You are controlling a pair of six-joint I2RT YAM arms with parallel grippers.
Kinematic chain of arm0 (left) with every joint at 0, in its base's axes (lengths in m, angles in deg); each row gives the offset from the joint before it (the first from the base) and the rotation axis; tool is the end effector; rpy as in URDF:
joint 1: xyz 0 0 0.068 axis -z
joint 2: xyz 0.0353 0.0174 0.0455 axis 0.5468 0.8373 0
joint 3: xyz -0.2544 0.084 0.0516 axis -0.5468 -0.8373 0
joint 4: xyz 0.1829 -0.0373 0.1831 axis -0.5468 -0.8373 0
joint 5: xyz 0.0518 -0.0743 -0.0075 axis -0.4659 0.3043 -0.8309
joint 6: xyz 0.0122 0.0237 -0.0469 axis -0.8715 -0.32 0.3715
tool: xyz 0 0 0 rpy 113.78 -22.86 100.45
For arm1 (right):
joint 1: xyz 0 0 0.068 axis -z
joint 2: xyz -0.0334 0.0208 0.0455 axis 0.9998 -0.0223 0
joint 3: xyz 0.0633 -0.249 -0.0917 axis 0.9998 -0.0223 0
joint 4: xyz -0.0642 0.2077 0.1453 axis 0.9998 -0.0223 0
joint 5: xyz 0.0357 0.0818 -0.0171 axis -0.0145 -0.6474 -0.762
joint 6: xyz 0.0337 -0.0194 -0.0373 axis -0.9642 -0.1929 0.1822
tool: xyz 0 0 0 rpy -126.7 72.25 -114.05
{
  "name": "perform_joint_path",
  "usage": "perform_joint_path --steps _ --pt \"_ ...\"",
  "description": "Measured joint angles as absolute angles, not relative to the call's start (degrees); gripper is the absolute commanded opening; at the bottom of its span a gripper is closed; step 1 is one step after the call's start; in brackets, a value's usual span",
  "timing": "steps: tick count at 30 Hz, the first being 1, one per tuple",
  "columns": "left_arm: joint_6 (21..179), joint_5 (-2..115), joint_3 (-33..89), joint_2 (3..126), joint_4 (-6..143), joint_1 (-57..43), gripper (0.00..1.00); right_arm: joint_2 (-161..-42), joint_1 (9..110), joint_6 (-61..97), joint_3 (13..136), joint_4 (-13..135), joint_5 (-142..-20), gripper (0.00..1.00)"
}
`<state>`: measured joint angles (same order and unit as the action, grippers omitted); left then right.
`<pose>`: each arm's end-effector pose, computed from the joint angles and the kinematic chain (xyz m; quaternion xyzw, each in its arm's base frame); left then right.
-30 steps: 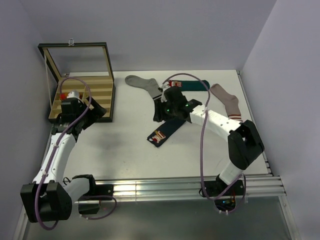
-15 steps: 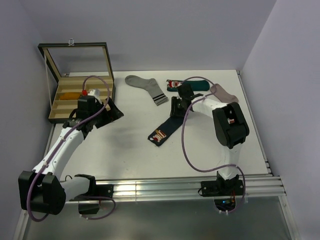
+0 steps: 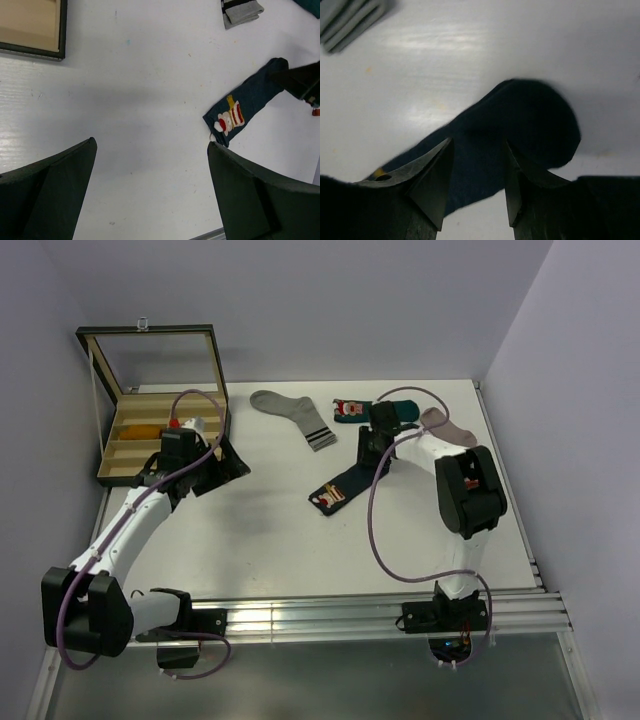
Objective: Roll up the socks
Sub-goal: Adjust the sock at the center of the board, then roll the sock at the center of the board.
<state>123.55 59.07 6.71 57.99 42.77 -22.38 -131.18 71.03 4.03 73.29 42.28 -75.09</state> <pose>0.2527 -0.0550 0.2662 -0.1559 0.8979 -0.2378 0.3361 0.3884 0.1247 0.1719 0.0221 0.9559 0.1077 0.2724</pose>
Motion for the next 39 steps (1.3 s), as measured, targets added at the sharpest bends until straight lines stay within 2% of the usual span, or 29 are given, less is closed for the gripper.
perform_joint_path --steps 4,8,14,20,39 --pt "124.0 58.2 7.1 58.0 42.1 -22.4 0.99 -123.5 64.5 6.8 68.8 42.9 -71.4 0.5" --pt "124.4 56.6 7.1 58.0 42.0 -22.4 1.0 -117.2 53.2 9.9 66.2 44.9 -67.0 0.5" --pt "124.9 54.1 7.1 58.0 41.9 -22.4 1.0 -118.5 40.2 12.9 64.3 45.2 -61.3 0.5" --pt "125.1 53.9 7.1 58.0 42.0 -22.4 1.0 -122.1 37.7 14.0 64.1 43.5 -56.8 0.5" --pt "125.5 56.8 7.1 59.2 42.4 -24.5 0.99 -126.9 35.1 15.5 64.1 42.7 -53.1 0.48"
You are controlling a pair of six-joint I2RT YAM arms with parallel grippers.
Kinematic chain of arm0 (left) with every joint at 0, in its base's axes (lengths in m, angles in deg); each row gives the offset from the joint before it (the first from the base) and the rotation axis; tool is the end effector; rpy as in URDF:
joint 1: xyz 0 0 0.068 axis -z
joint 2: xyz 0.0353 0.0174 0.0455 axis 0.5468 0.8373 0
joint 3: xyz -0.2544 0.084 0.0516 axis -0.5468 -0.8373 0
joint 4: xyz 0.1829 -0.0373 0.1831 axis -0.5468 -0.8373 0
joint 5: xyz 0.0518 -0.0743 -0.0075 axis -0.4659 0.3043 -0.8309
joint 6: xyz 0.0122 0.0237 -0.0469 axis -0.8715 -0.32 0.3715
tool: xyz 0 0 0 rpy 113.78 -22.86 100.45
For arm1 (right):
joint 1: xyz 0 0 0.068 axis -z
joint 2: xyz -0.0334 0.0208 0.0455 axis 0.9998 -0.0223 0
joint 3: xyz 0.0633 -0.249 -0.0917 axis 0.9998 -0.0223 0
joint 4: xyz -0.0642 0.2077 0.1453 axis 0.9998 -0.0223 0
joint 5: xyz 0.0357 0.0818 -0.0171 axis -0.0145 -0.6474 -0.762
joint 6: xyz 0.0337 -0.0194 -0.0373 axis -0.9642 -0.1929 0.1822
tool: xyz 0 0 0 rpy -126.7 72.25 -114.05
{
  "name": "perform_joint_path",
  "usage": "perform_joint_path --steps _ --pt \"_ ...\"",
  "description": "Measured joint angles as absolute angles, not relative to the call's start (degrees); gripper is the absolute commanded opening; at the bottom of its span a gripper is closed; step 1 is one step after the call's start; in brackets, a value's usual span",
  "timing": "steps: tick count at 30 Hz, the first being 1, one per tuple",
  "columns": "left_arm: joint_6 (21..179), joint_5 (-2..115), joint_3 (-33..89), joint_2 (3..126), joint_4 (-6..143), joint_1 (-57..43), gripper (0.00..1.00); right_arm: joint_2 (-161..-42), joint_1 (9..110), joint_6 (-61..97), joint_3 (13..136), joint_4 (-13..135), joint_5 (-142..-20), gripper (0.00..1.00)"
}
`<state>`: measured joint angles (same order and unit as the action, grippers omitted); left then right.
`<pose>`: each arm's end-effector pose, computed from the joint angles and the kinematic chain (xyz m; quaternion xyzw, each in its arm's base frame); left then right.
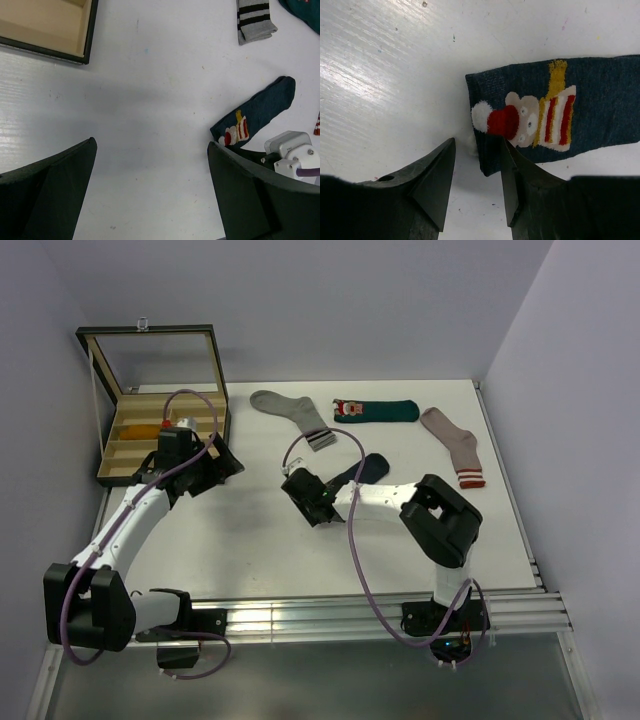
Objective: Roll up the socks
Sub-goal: Roll the sock at the center of the board.
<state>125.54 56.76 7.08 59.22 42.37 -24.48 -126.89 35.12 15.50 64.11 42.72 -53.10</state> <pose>0.2582 -0.0448 0.2625 -0.1979 0.8953 -0.2172 0.3347 0.2307 0.2918 0.1563 -0.3165 0.8983 -0.0161 0.3043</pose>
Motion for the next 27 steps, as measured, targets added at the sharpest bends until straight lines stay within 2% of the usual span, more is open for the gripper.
perform_joint_path --steps 4,13,20,27 --pt "125.5 57.3 7.1 59.7 42.4 -24.5 0.99 -127.1 35.0 15.4 64.1 42.7 -52.4 0.45" --pt "125.6 57.9 7.1 60.2 43.3 -24.5 0.99 -128.0 34.5 15.2 64.4 42.7 -49.9 0.28" --pt "126.7 57.8 7.1 61.3 43.4 -23.5 0.99 -129.5 33.7 15.3 65.8 42.0 -47.6 0.0" --pt "128.8 57.3 7.0 63.3 43.8 -20.1 0.98 -129.3 33.8 15.3 66.3 42.4 -50.6 0.0"
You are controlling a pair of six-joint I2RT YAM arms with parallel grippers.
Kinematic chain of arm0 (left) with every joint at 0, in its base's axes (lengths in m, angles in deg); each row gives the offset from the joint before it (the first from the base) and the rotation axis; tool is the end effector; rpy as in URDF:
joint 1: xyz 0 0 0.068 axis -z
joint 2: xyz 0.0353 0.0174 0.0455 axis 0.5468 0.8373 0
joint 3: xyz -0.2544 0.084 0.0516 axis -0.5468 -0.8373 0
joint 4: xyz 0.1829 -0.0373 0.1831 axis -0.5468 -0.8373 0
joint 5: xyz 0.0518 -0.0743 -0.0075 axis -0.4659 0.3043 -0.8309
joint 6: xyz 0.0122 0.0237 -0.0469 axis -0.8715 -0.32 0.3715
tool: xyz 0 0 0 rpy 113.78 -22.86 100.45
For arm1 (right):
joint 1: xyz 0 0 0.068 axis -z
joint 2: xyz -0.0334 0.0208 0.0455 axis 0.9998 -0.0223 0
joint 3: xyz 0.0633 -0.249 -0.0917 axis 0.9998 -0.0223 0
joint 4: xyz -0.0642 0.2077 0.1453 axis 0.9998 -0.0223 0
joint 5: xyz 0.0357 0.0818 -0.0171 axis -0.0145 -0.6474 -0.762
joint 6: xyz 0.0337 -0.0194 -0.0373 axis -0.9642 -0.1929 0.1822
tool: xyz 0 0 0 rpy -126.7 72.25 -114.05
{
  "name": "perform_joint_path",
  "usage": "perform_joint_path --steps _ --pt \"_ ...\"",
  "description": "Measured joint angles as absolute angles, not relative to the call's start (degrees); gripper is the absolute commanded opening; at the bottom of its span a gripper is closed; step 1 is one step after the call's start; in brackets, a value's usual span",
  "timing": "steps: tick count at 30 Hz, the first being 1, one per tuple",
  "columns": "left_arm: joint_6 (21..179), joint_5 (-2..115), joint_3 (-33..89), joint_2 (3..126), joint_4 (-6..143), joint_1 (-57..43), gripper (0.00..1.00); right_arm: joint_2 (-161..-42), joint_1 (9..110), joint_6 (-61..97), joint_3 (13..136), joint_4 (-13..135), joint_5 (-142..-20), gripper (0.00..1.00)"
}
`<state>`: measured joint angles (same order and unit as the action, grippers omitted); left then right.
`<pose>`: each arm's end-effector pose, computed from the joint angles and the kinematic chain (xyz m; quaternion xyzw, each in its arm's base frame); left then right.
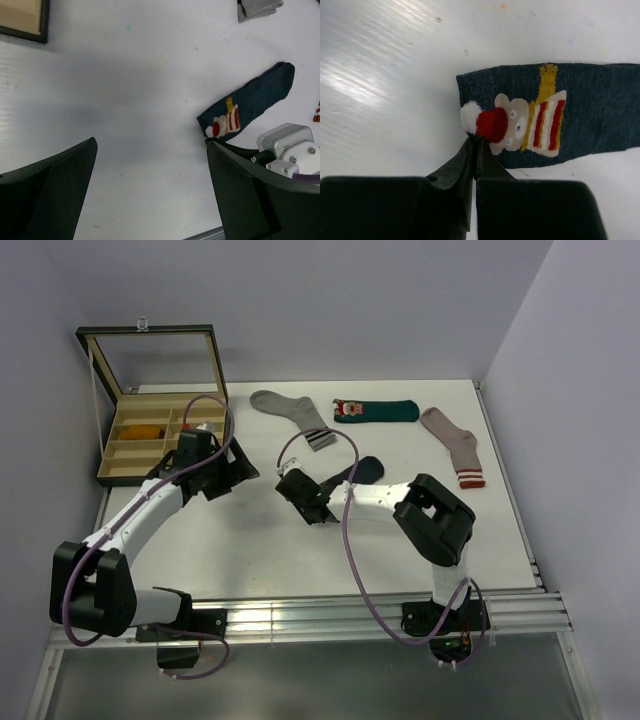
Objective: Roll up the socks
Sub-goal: Roll the sock at the center of the board.
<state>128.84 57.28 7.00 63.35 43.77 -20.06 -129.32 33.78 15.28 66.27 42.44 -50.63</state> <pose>0.2655 -0.0676 0.2461 -0.1913 0.9060 -0.2334 0.2968 0.2301 0.3036 0.1518 -0.3201 0.8944 -0.0324 0.3108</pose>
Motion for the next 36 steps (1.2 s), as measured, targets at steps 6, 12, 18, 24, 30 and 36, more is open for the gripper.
perform_joint_path --steps 6,12,18,24,30,36 --pt "132.3 56.0 6.7 66.5 45.6 -15.0 0.96 -128.4 35.9 12.9 66.4 45.7 -62.9 0.0" --pt "136.0 54.7 5.7 69.8 48.1 -10.2 0.96 -128.1 42.3 7.3 64.6 50.9 -79.5 0.0" --pt "139.2 54.0 3.3 70.8 50.8 -7.6 0.94 -128.3 50.4 0.0 60.5 57.3 -95.7 0.0" --pt "142.0 53.8 1.6 73.1 54.0 -6.4 0.91 -131.0 56.6 -8.3 56.3 65.8 -110.1 0.0" --pt "143.8 53.9 1.3 76.9 57.4 -5.7 0.82 -134.5 59.8 -15.2 54.4 73.3 -118.8 0.02" --pt "145.1 54.1 0.9 78.8 58.9 -4.5 0.57 -135.6 60.8 -17.9 54.4 74.5 -121.0 0.03"
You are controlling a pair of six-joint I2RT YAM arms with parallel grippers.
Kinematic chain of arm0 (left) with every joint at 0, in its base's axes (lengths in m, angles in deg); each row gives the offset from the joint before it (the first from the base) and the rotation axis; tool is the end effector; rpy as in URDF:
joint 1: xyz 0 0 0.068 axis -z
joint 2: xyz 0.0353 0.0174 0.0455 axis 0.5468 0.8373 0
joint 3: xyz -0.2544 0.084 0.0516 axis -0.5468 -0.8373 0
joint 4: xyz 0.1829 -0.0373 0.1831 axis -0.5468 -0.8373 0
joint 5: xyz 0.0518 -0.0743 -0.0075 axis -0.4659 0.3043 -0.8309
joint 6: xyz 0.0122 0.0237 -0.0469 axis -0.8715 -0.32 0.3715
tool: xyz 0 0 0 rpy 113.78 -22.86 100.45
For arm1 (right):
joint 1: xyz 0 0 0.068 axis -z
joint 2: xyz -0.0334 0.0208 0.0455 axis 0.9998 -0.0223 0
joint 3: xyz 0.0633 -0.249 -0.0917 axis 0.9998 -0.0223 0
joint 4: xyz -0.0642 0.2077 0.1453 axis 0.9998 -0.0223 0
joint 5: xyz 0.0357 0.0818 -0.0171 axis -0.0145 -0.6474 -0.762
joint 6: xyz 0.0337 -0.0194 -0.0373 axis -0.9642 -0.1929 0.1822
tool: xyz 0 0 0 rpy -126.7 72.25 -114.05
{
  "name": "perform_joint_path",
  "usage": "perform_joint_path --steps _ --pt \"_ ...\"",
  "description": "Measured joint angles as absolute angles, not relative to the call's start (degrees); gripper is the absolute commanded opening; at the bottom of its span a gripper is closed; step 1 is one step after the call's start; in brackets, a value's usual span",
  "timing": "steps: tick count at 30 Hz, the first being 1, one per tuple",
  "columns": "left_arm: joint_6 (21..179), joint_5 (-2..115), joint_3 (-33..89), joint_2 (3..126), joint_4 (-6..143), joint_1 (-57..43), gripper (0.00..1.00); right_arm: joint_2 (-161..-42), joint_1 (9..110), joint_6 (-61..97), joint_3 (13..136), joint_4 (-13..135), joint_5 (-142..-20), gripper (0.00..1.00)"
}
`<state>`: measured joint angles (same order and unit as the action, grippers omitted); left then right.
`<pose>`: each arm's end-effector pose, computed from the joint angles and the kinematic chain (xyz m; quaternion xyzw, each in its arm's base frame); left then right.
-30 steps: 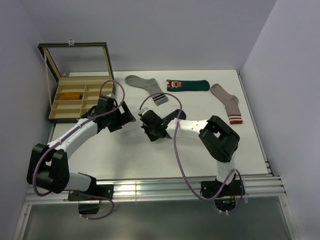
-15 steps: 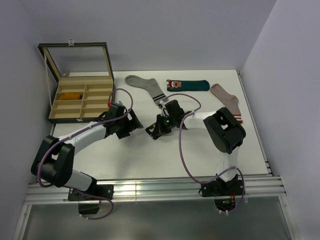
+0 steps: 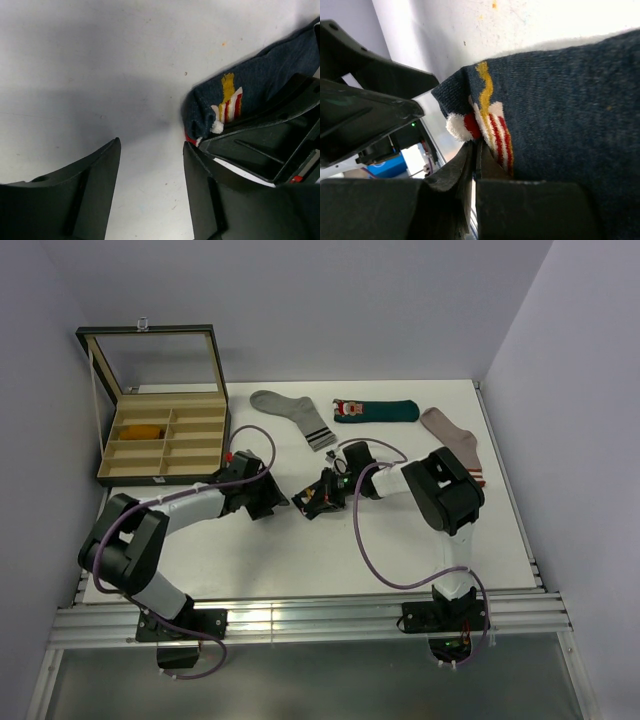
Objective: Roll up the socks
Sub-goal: Roll the sock at the center of the board.
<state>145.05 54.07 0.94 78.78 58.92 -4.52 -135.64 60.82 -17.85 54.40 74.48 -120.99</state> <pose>0.2634 -0.1480 0.1594 -0.2143 0.9219 -0.2527 0.2010 0.3189 0.1984 0.0985 -0.0360 0.8643 0.4984 0.0576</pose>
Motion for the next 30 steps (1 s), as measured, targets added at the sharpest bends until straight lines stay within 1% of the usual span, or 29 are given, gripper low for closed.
perform_joint_path --steps 9,26,29,30 --pt "144.9 54.3 2.1 82.2 60.6 -3.1 0.49 -136.0 61.1 -19.3 54.4 74.7 -121.6 0.04" --pt "144.9 54.3 3.8 86.1 65.9 -2.3 0.4 -136.4 61.1 -19.5 54.6 74.6 -121.8 0.05" --pt "144.9 54.4 3.8 86.4 66.5 -2.2 0.34 -136.8 61.1 -19.6 54.9 74.6 -122.3 0.06" --pt "144.9 54.4 3.8 86.5 66.7 -2.2 0.3 -136.8 61.1 -19.7 54.9 74.6 -122.4 0.06"
